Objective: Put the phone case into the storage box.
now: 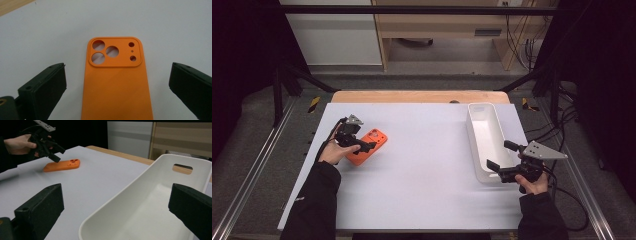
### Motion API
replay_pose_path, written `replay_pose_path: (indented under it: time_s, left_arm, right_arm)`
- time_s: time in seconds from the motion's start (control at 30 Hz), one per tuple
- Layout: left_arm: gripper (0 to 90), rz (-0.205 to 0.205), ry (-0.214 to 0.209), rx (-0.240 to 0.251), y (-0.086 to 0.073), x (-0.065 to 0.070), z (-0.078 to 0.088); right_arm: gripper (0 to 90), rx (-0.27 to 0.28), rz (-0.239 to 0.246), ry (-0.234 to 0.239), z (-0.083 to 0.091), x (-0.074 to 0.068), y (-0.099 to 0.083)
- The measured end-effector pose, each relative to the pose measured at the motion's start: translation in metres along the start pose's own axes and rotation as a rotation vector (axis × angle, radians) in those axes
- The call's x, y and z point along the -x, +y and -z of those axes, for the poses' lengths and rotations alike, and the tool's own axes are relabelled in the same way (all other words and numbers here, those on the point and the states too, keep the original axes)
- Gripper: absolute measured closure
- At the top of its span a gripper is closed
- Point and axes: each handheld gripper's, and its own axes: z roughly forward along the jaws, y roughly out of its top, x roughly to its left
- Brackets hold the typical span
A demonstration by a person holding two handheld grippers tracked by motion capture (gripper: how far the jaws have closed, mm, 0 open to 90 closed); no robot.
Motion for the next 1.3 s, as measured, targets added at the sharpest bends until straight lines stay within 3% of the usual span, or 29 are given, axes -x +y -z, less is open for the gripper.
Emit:
replay_pose_path:
  time_s: [1.3]
  left_arm:
    - [4.0,0.021,0.001,-0.120,-0.013,-0.001,-0.019]
  right_arm:
    - [0.5,-0.002,0.000,0.002,0.000,0.000,0.000]
